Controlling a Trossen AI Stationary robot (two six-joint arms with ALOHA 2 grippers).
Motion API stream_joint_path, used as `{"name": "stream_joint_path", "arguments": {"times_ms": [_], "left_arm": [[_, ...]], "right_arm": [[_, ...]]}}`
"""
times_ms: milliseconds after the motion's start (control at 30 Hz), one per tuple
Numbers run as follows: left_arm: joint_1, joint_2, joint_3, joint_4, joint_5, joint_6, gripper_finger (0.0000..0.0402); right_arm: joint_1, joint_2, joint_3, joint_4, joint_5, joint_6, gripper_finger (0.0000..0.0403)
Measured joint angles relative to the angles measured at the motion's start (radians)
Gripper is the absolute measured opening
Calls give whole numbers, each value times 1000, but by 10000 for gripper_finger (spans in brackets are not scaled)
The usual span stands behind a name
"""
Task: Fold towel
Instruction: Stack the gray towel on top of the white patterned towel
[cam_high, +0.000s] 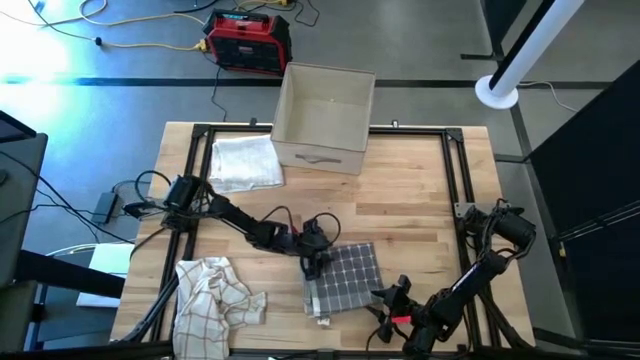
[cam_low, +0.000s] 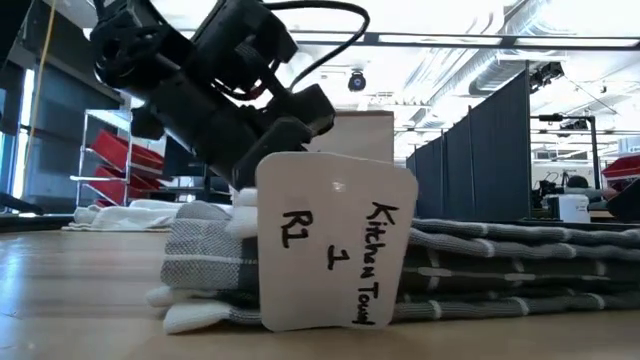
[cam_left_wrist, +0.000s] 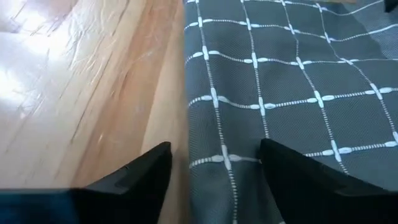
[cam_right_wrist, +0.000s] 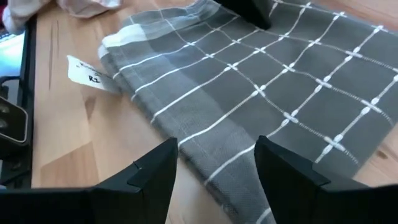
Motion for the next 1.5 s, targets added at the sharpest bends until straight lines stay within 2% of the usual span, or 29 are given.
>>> {"name": "stream_joint_path", "arguments": {"times_ms": [133,167,200,300,433,600,867,967,1067,1200,1367,1500], "left_arm": [[2,-29,2,-124,35,14,48],[0,-45,1,-163,45,23,25],[-1,-61,1,-195,47,31,19],[-2,-141,-2,-352,47,57,18],[-2,-290,-11,-663,29,81,18],[0,-496,-8,-1011,-81,54,18],[44,-758,-8,-1345,-184,50,18],[81,-822,-8,-1427,-273,64,18],[133,-857,-8,-1438,-335,138,18],[219,-877,-7,-1480,-343,216,18],[316,-877,-7,-1631,-353,190,18],[381,-886,-7,-1581,-430,293,18]], "right_arm": [[0,0,0,-3,4,5,199],[0,0,0,-3,11,4,199],[0,0,0,-4,19,4,199],[0,0,0,-3,25,5,199],[0,0,0,-2,25,5,199],[0,-1,0,-7,29,2,199],[1,-1,0,-39,33,1,199],[1,-1,0,-54,17,1,199],[1,-1,0,-73,16,1,199],[1,-1,0,-90,15,3,199],[7,-1,0,-94,1,3,199],[18,-1,0,-106,-3,23,199]]}}
